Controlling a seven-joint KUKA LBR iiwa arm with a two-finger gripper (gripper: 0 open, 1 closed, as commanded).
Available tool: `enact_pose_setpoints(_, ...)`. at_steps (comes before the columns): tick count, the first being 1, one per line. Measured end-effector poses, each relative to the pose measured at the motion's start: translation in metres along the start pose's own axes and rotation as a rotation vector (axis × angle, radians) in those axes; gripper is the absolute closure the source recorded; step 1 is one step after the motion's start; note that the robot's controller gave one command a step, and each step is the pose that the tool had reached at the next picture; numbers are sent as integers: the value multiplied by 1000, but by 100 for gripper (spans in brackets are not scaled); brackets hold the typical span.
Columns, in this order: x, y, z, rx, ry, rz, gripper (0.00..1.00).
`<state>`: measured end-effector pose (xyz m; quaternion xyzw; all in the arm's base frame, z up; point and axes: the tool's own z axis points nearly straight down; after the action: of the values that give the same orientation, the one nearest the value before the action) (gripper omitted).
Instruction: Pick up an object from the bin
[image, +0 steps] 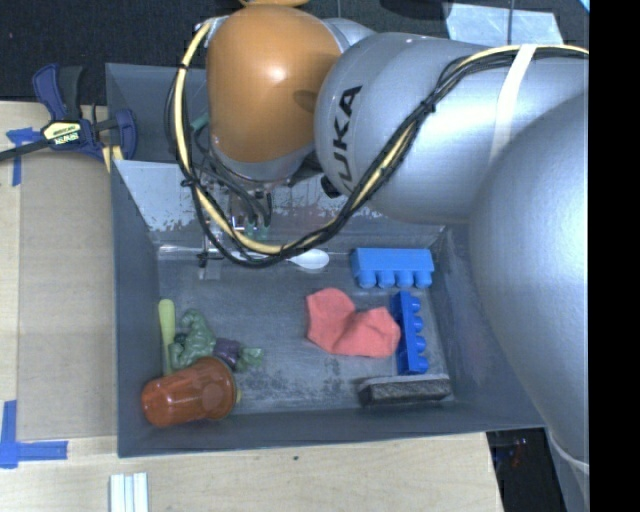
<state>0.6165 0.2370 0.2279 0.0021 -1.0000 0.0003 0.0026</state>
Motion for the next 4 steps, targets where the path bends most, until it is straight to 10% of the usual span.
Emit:
enact_pose_setpoints(1,-2,-2,-6,-2,-8,4,0)
enact_pose_setpoints(3,81,-10,69,1,-10,-716,0)
enact_pose_setpoints(4,83,-24,102,2,-8,-948,0)
